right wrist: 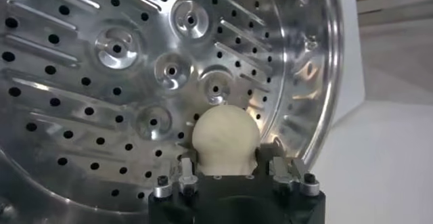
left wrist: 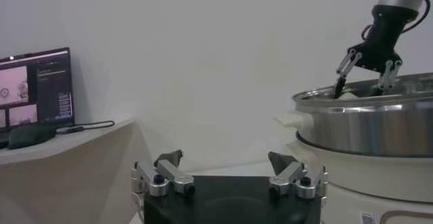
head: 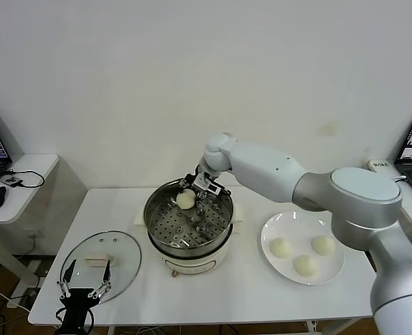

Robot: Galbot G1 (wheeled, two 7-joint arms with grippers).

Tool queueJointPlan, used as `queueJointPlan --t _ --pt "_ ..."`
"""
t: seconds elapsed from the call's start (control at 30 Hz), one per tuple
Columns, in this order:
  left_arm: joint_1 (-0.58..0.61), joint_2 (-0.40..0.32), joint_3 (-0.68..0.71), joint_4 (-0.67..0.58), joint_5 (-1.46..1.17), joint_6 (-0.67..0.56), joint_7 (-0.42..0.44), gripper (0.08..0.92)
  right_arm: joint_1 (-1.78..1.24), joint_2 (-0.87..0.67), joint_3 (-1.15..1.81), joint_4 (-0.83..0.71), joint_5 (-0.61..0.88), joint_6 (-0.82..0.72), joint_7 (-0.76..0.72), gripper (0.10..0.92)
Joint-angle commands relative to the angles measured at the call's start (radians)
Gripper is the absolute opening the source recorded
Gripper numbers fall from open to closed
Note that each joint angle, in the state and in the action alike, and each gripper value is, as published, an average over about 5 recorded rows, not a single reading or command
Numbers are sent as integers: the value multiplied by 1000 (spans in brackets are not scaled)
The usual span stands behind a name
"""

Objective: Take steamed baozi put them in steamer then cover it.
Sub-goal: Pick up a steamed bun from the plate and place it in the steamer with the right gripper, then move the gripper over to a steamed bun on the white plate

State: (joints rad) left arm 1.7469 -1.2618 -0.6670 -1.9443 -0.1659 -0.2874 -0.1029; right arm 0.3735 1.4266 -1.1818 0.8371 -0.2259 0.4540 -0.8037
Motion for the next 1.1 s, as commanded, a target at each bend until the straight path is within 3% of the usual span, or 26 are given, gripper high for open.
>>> queueJointPlan --t 0.03,0.2,0.37,0.57,0.73,0.9,1.1 --pt "2 0 0 -4 1 0 1 823 9 -2 -1 7 8 10 3 756" --pt "10 2 -4 -15 2 0 1 823 104 -88 -6 141 180 -108 -57 819" --pt "15 9 -2 -26 0 3 4 823 246 -246 -53 372 423 -402 -140 823" --pt "7 26 0 -38 -4 24 4 823 341 -511 -85 612 562 -696 -190 823" --pt "-3 49 -12 -41 -14 32 8 823 349 -707 -118 737 573 -813 -204 823" --pt "-6 62 -24 -40 -22 35 12 823 280 -862 -121 794 506 -828 -220 823" --pt "-12 66 -30 -32 -23 36 15 823 119 -930 -68 775 381 -802 -224 823"
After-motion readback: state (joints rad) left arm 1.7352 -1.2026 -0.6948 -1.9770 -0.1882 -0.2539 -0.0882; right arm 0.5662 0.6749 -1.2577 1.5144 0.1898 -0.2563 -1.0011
